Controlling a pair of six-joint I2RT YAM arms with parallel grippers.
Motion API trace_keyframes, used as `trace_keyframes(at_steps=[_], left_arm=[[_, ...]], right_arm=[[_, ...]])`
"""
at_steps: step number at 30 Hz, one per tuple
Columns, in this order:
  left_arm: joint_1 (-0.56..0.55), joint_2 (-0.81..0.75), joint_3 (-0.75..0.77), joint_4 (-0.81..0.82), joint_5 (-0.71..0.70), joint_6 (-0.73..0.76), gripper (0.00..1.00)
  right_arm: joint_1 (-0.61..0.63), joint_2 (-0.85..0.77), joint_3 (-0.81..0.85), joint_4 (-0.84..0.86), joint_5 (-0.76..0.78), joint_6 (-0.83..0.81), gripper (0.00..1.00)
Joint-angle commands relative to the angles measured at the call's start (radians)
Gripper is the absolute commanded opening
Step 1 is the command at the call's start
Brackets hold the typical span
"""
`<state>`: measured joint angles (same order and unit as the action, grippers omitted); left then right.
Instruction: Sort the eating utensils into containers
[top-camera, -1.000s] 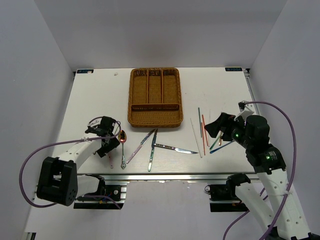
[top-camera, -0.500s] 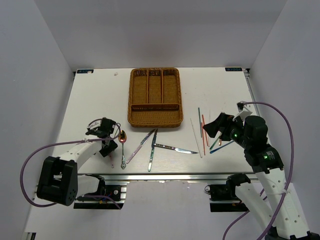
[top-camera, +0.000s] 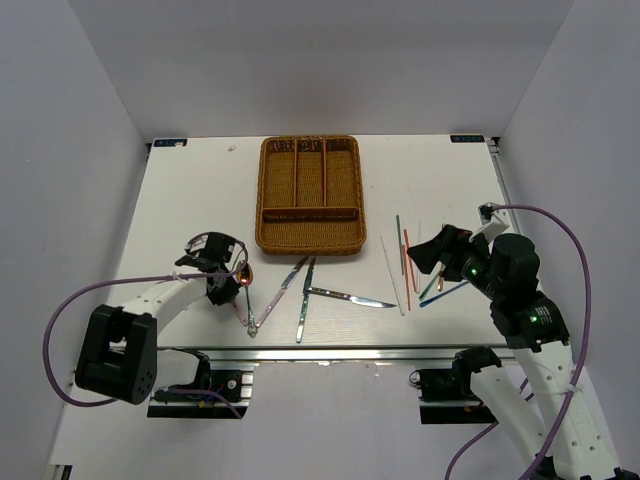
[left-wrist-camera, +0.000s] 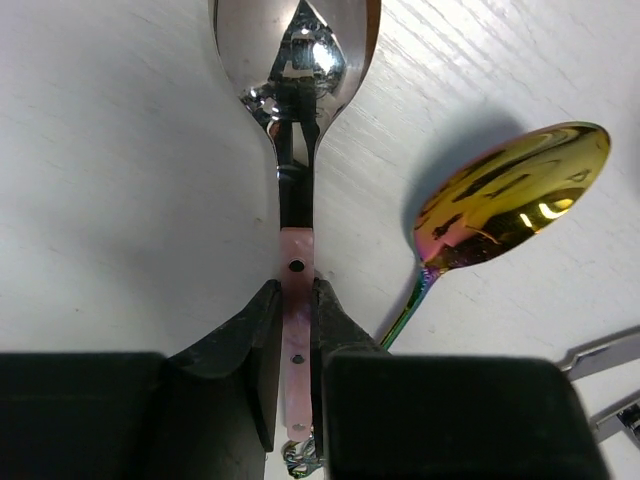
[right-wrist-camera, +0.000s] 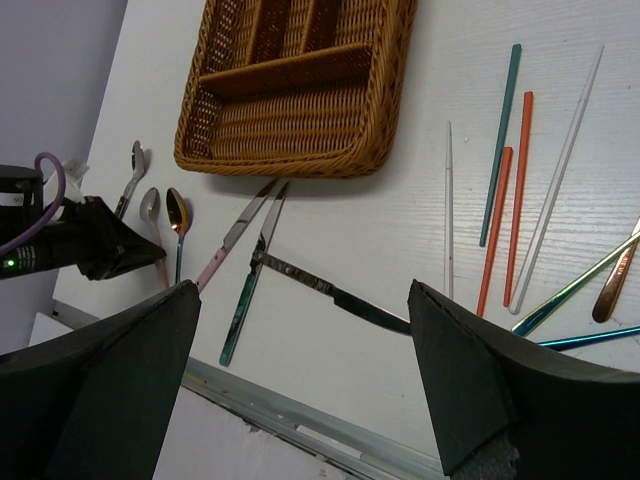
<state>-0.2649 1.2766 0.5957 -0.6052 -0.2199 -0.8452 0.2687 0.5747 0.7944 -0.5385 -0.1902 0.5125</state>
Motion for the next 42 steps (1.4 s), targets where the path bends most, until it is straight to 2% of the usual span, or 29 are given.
trace_keyframes(at_steps=[1, 5, 12, 14, 16, 17, 19, 21, 22, 23, 25, 27, 28, 29, 31, 35, 40, 42], left_arm=[[-0.017, 0.018, -0.011, -0.027, 0.062, 0.014, 0.00], [-0.034, -0.026, 0.044, -0.082, 0.030, 0.029, 0.00], [-0.042, -0.186, 0.309, -0.283, -0.108, 0.121, 0.00], [-0.040, -0.213, 0.366, -0.253, -0.122, 0.171, 0.00], [-0.042, -0.201, 0.433, -0.187, -0.076, 0.267, 0.00], [-0.042, -0.171, 0.462, -0.104, 0.021, 0.303, 0.00], [-0.040, -0.025, 0.518, -0.026, 0.114, 0.386, 0.00], [-0.040, 0.096, 0.639, 0.067, 0.200, 0.492, 0.00], [-0.042, 0.224, 0.697, 0.079, 0.218, 0.544, 0.00], [-0.040, 0.286, 0.804, 0.102, 0.265, 0.585, 0.00], [-0.042, 0.477, 0.935, 0.079, 0.206, 0.684, 0.00], [-0.037, 0.602, 1.138, 0.030, 0.201, 0.775, 0.00], [-0.039, 0.665, 1.214, 0.009, 0.200, 0.788, 0.00], [-0.037, 0.779, 1.369, -0.031, 0.201, 0.817, 0.00], [-0.039, 0.901, 1.517, -0.036, 0.215, 0.833, 0.00], [-0.036, 0.993, 1.549, 0.013, 0.180, 0.839, 0.00], [-0.036, 1.023, 1.507, 0.079, 0.117, 0.811, 0.01], [-0.033, 1.014, 1.494, 0.091, 0.113, 0.804, 0.10]], right_arm=[[-0.002, -0.009, 0.003, 0.064, -0.014, 0.020, 0.89], [-0.002, -0.006, 0.008, 0.075, -0.014, 0.029, 0.89], [0.000, 0.001, 0.014, 0.089, -0.006, 0.035, 0.89], [0.000, 0.005, 0.008, 0.095, -0.003, 0.034, 0.89], [-0.002, 0.008, -0.001, 0.113, 0.001, 0.031, 0.89], [-0.002, 0.016, -0.007, 0.124, 0.003, 0.029, 0.89], [0.000, 0.028, -0.026, 0.149, 0.014, 0.024, 0.89], [0.000, 0.060, -0.024, 0.164, 0.043, 0.015, 0.89], [-0.002, 0.071, -0.018, 0.166, 0.046, 0.011, 0.89], [0.000, 0.098, -0.011, 0.161, 0.043, -0.005, 0.89], [-0.002, 0.122, 0.012, 0.153, 0.020, -0.019, 0.89], [-0.002, 0.140, 0.020, 0.153, -0.015, -0.029, 0.89], [0.000, 0.142, 0.017, 0.156, -0.021, -0.031, 0.89], [-0.002, 0.140, 0.005, 0.173, -0.041, -0.031, 0.89], [-0.002, 0.145, 0.000, 0.186, -0.048, -0.028, 0.89], [-0.002, 0.149, -0.004, 0.181, -0.060, -0.032, 0.89], [-0.002, 0.157, 0.002, 0.169, -0.049, -0.058, 0.89], [0.000, 0.155, 0.003, 0.172, -0.051, -0.057, 0.89]])
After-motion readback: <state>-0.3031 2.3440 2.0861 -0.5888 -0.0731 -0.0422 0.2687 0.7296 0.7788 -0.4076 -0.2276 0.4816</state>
